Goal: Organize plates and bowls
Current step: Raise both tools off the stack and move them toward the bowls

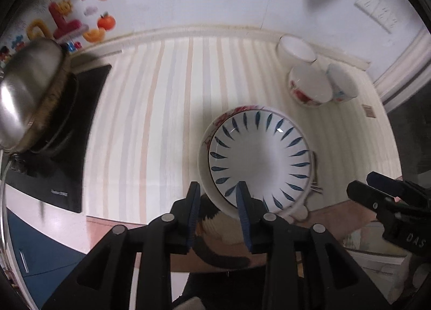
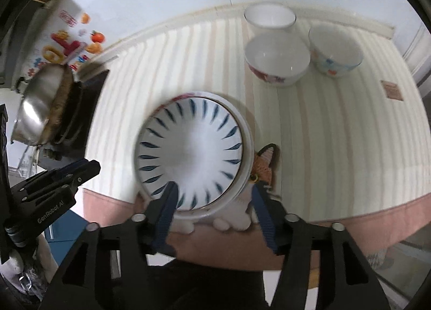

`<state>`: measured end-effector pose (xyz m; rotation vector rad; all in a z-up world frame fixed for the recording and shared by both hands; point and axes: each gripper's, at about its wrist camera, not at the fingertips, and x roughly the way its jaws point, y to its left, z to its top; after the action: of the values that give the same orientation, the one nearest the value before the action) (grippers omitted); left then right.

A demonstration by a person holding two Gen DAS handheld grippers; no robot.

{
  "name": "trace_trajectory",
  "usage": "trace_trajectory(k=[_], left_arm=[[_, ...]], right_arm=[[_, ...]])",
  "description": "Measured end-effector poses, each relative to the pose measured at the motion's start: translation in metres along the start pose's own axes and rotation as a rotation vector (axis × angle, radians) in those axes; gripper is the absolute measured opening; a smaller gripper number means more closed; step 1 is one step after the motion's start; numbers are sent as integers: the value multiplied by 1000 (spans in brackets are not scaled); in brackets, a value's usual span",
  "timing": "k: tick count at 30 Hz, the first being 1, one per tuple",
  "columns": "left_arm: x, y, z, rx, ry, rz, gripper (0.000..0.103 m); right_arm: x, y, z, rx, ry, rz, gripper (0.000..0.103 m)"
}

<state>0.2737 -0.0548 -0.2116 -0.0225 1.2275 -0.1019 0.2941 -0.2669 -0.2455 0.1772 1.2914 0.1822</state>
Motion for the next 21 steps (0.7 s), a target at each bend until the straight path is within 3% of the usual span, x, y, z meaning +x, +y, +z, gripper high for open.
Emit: trace_trajectory(k=[5,9,21], left_arm=[[-41,-3,-13,13,-62,-9,39],[-68,-5,-29,19,-110,-6,83],[-115,-4,-64,17,-170,-9,95]], right_arm=[[-51,21,-26,-15,-91,-13,79],[-87,32,-46,-19,-148,-42,88],[-154,61,-94,-20,-261,-58,94]])
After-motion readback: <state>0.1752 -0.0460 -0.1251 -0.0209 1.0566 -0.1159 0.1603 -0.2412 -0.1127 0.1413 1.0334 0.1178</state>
